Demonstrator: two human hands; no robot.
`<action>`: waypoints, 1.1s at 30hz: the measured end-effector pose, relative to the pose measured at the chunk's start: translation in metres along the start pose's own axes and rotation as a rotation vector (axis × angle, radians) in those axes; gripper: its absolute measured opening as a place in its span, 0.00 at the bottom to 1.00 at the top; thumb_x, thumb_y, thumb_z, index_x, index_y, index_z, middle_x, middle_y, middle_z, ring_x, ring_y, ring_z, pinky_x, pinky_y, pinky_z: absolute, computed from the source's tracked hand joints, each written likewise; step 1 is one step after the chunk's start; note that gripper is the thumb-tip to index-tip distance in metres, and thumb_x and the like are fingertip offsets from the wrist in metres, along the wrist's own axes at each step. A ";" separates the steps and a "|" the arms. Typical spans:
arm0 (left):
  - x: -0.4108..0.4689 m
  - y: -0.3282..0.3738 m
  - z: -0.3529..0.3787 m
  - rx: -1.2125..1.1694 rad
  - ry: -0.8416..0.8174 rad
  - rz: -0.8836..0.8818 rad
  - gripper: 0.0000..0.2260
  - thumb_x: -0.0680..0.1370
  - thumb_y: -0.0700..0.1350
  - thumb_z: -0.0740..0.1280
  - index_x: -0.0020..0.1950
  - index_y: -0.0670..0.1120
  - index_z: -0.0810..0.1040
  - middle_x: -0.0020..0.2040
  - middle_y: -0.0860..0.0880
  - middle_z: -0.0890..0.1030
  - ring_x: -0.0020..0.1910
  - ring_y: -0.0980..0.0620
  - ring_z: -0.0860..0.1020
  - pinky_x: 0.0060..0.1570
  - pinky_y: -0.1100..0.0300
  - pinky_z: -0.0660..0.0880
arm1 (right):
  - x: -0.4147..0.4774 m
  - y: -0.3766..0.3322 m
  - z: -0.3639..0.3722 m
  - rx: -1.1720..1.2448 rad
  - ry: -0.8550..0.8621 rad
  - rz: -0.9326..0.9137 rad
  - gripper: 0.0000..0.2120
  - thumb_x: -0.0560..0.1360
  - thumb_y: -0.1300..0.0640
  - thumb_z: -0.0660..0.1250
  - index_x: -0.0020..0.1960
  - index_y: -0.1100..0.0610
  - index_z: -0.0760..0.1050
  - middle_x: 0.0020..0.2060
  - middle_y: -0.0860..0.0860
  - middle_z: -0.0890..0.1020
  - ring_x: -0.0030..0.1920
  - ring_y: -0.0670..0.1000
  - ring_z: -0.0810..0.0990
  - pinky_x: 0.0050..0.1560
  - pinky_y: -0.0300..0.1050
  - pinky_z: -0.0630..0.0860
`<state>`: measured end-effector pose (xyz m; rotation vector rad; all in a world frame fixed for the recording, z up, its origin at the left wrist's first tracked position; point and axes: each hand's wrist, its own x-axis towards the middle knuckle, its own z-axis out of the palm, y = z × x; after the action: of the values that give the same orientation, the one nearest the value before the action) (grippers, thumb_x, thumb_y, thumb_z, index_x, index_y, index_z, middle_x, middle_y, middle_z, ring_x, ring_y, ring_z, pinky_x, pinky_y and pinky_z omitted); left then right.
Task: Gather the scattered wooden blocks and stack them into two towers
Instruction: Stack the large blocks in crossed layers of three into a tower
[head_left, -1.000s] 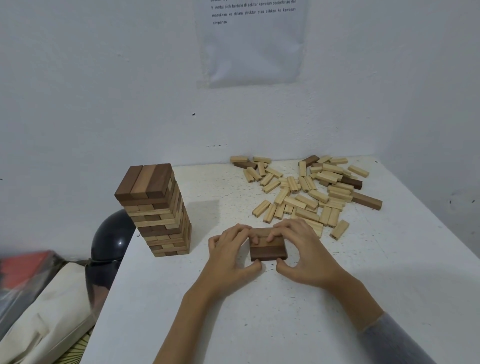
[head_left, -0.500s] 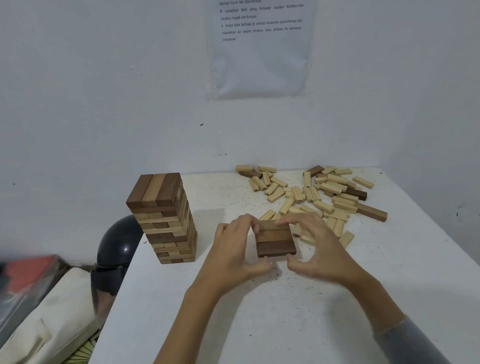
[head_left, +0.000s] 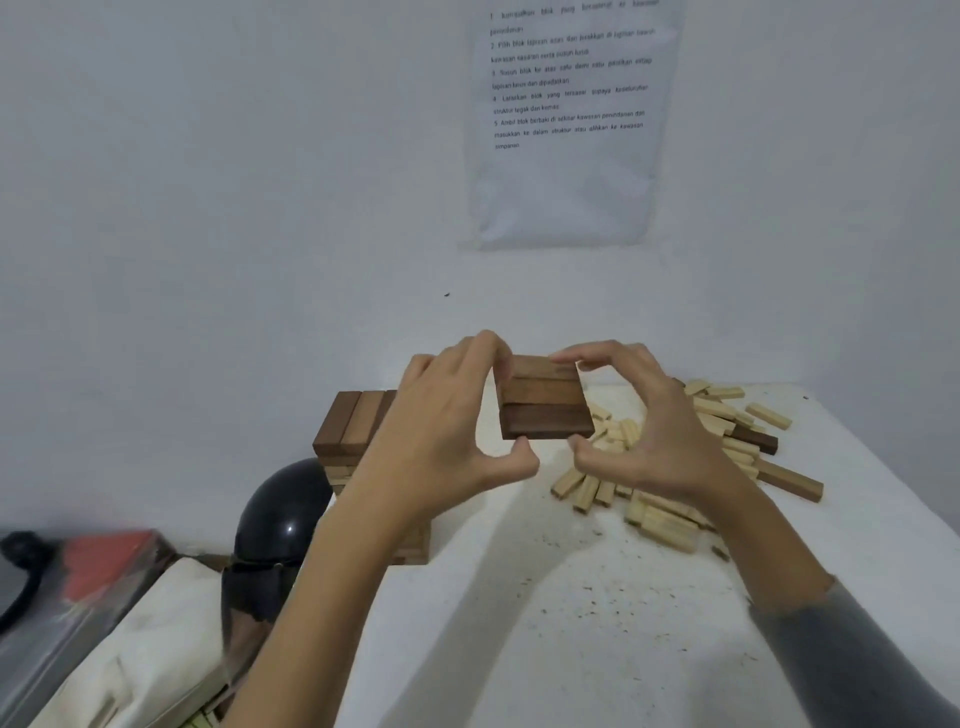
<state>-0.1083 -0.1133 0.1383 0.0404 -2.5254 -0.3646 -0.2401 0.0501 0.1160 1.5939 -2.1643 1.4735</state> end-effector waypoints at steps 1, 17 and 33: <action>0.000 -0.004 -0.006 0.002 -0.005 -0.010 0.19 0.67 0.57 0.65 0.53 0.53 0.63 0.51 0.54 0.75 0.47 0.58 0.65 0.54 0.74 0.58 | 0.006 -0.004 0.003 0.014 -0.004 -0.001 0.29 0.62 0.59 0.72 0.61 0.44 0.73 0.55 0.30 0.73 0.61 0.44 0.71 0.58 0.23 0.61; -0.042 -0.096 -0.064 -0.489 0.050 -0.309 0.24 0.63 0.51 0.73 0.53 0.56 0.63 0.60 0.56 0.79 0.64 0.54 0.75 0.61 0.58 0.67 | 0.050 -0.030 0.099 0.326 -0.043 0.130 0.34 0.65 0.57 0.78 0.65 0.41 0.66 0.57 0.41 0.78 0.64 0.43 0.71 0.63 0.38 0.64; -0.056 -0.132 -0.053 -0.557 -0.010 -0.363 0.22 0.66 0.49 0.72 0.55 0.52 0.65 0.61 0.55 0.80 0.64 0.52 0.75 0.62 0.57 0.67 | 0.050 -0.043 0.134 0.292 -0.048 0.260 0.31 0.62 0.48 0.69 0.64 0.38 0.65 0.60 0.44 0.71 0.64 0.43 0.68 0.57 0.32 0.63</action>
<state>-0.0397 -0.2470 0.1144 0.2808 -2.3322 -1.1981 -0.1697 -0.0806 0.0994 1.4795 -2.3461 1.9244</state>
